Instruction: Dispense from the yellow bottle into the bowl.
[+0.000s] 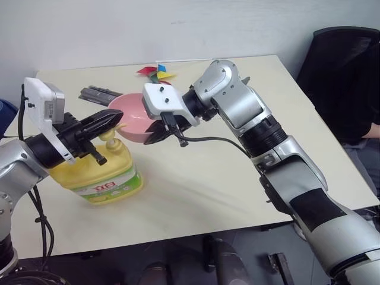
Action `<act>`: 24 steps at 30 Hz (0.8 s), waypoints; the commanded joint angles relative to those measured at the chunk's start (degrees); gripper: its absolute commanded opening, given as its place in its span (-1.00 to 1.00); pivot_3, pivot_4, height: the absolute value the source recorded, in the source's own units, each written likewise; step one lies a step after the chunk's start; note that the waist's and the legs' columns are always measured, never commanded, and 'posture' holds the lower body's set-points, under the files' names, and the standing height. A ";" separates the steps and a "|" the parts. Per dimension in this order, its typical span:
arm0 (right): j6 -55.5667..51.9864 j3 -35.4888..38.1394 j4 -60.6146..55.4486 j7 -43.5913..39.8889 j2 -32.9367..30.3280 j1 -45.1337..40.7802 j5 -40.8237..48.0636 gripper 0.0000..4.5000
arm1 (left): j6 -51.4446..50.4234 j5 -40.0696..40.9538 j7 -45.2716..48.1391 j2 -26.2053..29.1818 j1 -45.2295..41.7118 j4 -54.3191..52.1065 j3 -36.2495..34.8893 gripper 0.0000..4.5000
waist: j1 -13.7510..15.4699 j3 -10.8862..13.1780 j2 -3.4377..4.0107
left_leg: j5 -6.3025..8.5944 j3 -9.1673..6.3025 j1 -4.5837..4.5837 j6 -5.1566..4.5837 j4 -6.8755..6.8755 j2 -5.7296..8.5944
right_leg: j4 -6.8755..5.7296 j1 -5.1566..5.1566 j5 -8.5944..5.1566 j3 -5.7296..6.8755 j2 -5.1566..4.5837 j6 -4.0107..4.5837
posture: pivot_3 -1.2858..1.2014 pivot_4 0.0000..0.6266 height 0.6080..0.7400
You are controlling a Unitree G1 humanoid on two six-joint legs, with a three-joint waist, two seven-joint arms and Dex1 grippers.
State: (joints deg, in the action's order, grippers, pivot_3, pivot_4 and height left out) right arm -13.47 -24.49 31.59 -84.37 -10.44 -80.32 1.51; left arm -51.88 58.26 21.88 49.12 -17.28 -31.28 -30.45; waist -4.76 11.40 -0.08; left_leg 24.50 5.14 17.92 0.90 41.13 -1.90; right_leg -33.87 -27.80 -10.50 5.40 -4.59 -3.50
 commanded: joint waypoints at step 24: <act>1.50 1.08 -4.69 0.39 1.43 -0.75 -0.04 -1.00 | -3.02 0.71 -6.18 -2.01 8.50 0.63 5.11 -0.99 | 0.04 -0.05 0.05 | 0.02 0.13 -0.59 0.04 -0.20 -0.01 | -0.05 0.31 -0.05 -0.13 0.00 0.08 | 0.03 -0.52 1.00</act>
State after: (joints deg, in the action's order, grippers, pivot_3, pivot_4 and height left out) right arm -12.59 -24.75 30.73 -84.13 -9.35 -79.73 0.18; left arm -50.28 60.45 16.53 47.84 -13.48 -33.22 -29.53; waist -4.72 11.35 -0.03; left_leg 24.52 5.27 17.28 0.94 40.91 -1.92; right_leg -33.92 -27.46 -10.55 5.24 -4.59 -3.42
